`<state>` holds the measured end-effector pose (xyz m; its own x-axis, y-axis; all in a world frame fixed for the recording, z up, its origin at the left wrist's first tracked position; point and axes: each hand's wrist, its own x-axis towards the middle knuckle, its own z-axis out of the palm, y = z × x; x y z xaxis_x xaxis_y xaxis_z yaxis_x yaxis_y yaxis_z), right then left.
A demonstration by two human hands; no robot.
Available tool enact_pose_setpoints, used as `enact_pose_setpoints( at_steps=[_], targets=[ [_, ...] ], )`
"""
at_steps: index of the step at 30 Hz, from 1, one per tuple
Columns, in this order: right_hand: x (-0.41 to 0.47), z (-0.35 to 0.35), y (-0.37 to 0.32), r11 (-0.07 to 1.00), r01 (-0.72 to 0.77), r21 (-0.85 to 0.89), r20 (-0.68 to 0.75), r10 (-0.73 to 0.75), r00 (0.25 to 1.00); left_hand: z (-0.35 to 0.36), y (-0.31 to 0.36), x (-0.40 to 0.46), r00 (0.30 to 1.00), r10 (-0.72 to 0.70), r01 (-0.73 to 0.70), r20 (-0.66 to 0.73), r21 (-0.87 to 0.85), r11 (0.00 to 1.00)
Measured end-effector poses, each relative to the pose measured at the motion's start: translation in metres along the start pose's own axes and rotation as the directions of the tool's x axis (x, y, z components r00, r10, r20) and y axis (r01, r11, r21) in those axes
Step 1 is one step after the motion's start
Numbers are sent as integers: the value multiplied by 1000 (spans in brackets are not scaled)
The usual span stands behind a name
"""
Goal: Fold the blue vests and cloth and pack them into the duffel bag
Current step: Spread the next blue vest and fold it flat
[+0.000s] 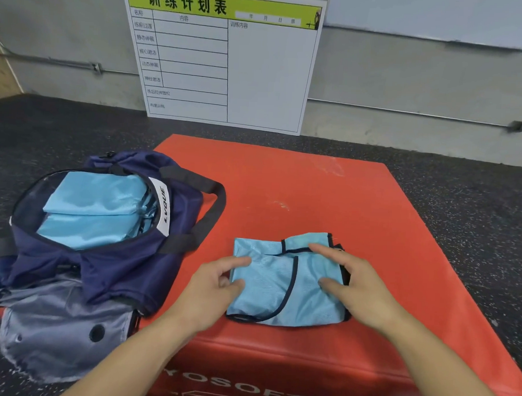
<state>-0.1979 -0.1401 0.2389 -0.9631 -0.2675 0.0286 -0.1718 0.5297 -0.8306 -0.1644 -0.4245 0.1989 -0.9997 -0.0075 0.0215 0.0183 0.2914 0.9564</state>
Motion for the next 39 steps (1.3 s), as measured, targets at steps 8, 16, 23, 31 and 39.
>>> enact_pose_setpoints(
  at_steps=[8,16,23,31,39],
  targets=[
    [27,9,17,972,-107,-209,-5,108,994,5,-5,12,999,34,-36,13,342,939],
    [36,26,19,925,-113,-363,-100,82,992,9,-10,12,995,105,-83,0,605,792],
    [33,40,6,760,-187,-623,-194,82,978,13,-19,6,985,162,-144,61,810,569],
    [41,87,6,680,95,-727,25,-112,993,16,-42,0,967,194,-229,163,892,391],
    [53,122,5,701,43,-712,30,-31,999,10,-49,0,964,244,-206,110,887,414]
  ],
)
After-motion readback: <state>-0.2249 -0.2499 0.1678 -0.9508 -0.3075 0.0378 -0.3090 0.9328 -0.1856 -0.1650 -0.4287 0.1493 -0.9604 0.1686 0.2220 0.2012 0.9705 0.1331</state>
